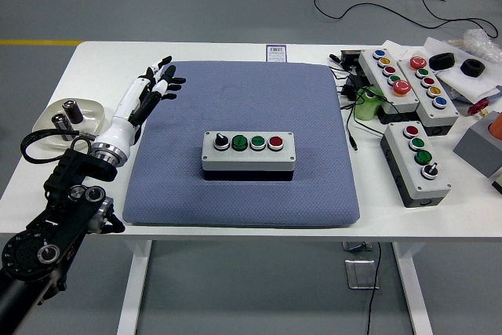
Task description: Pick up the button,place it on the desk,press the button,press the button
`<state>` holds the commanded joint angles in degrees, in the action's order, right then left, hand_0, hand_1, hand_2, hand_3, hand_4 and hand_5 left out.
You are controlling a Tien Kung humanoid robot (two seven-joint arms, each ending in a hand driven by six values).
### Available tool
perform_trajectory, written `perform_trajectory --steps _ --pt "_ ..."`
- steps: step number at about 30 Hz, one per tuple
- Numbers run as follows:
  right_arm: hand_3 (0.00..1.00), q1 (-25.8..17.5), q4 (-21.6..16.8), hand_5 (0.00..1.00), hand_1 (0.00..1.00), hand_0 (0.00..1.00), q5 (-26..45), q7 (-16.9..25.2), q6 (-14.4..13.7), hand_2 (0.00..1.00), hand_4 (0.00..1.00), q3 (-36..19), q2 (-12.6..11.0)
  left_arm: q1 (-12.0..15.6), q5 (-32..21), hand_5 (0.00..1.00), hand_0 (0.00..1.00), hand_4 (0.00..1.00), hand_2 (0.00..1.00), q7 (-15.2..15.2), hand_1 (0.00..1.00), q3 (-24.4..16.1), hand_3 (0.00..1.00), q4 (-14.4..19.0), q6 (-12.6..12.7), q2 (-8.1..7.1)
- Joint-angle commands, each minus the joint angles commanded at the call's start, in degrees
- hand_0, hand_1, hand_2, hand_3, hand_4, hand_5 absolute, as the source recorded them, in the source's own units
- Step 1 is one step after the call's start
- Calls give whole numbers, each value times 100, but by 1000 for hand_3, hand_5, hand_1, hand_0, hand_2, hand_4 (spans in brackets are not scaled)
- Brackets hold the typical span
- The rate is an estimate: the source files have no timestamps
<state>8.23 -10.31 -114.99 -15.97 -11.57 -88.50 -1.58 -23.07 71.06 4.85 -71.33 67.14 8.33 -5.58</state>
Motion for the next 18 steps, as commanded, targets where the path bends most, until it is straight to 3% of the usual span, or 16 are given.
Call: perform_trajectory --steps 4,6,18 --pt "630 -4 0 172 645 671 -48 7 2 686 308 -45 -1 65 -956 998 783 664 894 10 834 -167 974 58 -76 -42" --pt "630 -8 0 172 645 671 -53 11 2 686 308 -53 -4 81 -1173 998 783 664 894 -2 834 -253 974 89 -106 -53" --pt "631 4 0 173 646 671 -20 9 4 686 308 -26 -3 181 -1091 998 786 666 898 -145 841 -703 934 100 -307 121"
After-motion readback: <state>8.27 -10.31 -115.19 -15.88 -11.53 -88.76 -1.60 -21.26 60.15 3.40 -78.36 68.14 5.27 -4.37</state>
